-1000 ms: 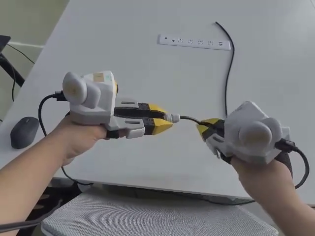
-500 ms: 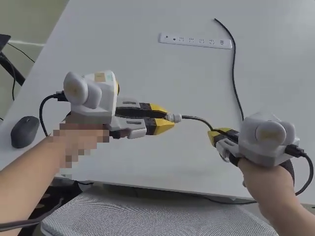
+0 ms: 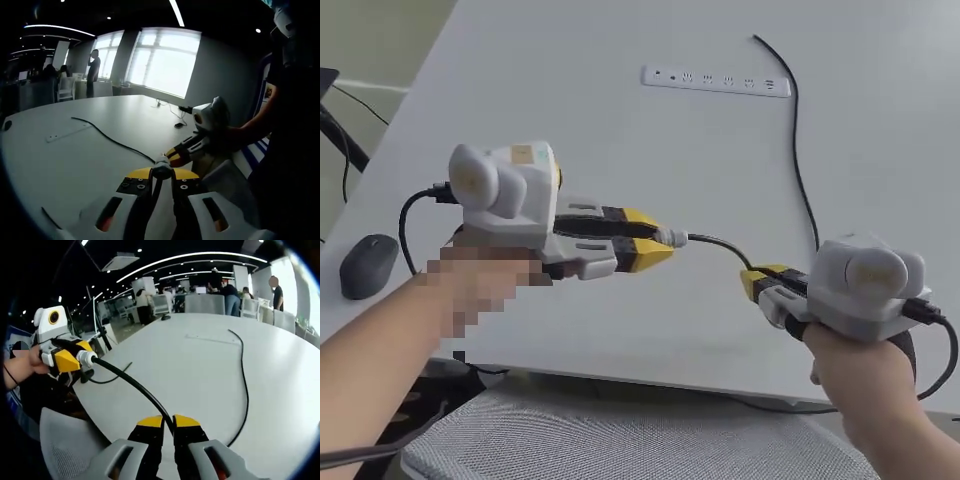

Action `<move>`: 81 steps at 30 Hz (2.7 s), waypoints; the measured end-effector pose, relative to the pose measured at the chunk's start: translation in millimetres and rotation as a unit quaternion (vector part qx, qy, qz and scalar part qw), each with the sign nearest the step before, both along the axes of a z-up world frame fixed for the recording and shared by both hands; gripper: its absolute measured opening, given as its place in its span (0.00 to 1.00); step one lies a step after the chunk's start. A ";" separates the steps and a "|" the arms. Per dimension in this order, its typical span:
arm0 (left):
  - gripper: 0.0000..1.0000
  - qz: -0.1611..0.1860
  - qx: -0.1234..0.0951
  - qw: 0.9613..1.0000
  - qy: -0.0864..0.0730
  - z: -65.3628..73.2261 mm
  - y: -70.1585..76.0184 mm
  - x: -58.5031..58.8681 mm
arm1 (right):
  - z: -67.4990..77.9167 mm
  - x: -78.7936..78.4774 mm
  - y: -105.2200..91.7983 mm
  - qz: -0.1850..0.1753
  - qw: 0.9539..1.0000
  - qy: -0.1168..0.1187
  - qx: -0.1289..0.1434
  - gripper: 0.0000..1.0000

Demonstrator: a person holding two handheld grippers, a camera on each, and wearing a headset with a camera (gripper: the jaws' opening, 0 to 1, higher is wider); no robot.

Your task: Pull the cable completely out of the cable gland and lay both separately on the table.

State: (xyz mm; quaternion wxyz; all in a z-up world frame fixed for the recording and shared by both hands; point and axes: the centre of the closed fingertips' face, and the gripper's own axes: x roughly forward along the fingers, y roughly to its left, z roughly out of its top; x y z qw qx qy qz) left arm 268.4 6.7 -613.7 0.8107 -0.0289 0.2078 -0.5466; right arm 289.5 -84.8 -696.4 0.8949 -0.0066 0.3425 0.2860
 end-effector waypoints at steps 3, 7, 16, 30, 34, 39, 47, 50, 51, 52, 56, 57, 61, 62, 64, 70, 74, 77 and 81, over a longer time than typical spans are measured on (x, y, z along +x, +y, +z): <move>0.15 0.004 0.003 1.000 -0.005 -0.2 2.4 2.2 | 1.5 -2.3 1.5 0.023 1.000 -0.010 -0.018 0.02; 0.15 0.012 0.004 1.000 0.000 -1.0 6.7 5.6 | 10.9 -2.8 5.2 0.063 0.995 -0.044 -0.055 0.09; 0.15 0.009 0.006 1.000 -0.001 1.0 4.3 5.4 | 66.2 -9.7 52.2 0.218 0.951 -0.163 -0.146 0.14; 0.15 0.003 0.019 1.000 0.002 -4.4 -2.4 1.6 | 61.8 -12.0 74.3 0.278 0.916 -0.199 -0.210 0.00; 0.15 0.002 0.016 1.000 0.009 -4.4 -4.8 1.6 | 59.0 -12.4 71.5 0.261 0.926 -0.187 -0.199 0.00; 0.15 0.004 0.018 1.000 -0.002 -2.0 -8.4 3.0 | 59.2 -8.0 67.5 0.231 0.941 -0.173 -0.179 0.00; 0.15 0.001 0.020 1.000 -0.006 -1.7 -10.5 4.2 | 52.0 -6.0 61.4 0.185 0.966 -0.124 -0.128 0.00; 0.15 0.000 0.020 1.000 -0.006 -2.7 -9.5 2.8 | 48.1 -6.7 59.0 0.178 0.970 -0.114 -0.122 0.00; 0.15 -0.002 0.022 1.000 -0.007 -3.3 -9.5 2.2 | 47.2 -7.7 59.5 0.181 0.969 -0.115 -0.124 0.00; 0.15 -0.003 0.024 1.000 -0.008 -4.2 -9.4 1.7 | 46.4 -7.8 59.6 0.181 0.969 -0.116 -0.124 0.00; 0.15 -0.006 0.033 0.999 -0.010 -7.3 -10.1 -0.9 | 38.1 -8.0 57.1 0.161 0.978 -0.086 -0.103 0.00; 0.15 -0.007 0.032 0.999 -0.011 -7.0 -10.0 -1.0 | 36.3 -7.9 55.4 0.159 0.978 -0.084 -0.102 0.00; 0.15 -0.008 0.032 0.999 -0.014 -6.9 -9.9 -1.6 | 30.7 -8.2 50.7 0.149 0.982 -0.072 -0.095 0.00; 0.15 -0.008 0.031 0.999 -0.014 -6.4 -9.8 -1.7 | 28.1 -7.6 47.9 0.144 0.982 -0.068 -0.096 0.00; 0.15 -0.006 0.028 0.999 -0.016 -5.4 -9.1 -1.8 | 23.7 -6.8 43.1 0.133 0.985 -0.057 -0.090 0.00; 0.15 -0.002 0.025 1.000 -0.018 -5.2 -6.7 -1.8 | 4.8 -4.6 27.1 0.093 0.993 -0.016 -0.075 0.00; 0.15 -0.002 0.024 1.000 -0.019 -4.9 -7.9 -2.2 | -4.3 -3.0 19.6 0.076 0.995 -0.005 -0.069 0.00; 0.15 0.000 0.023 1.000 -0.021 -4.3 -7.9 -1.3 | -12.0 -2.1 13.9 0.053 0.997 0.014 -0.055 0.00; 0.15 0.001 0.023 1.000 -0.020 -5.1 -7.0 -0.6 | -16.2 -2.2 10.7 0.050 0.997 0.018 -0.057 0.00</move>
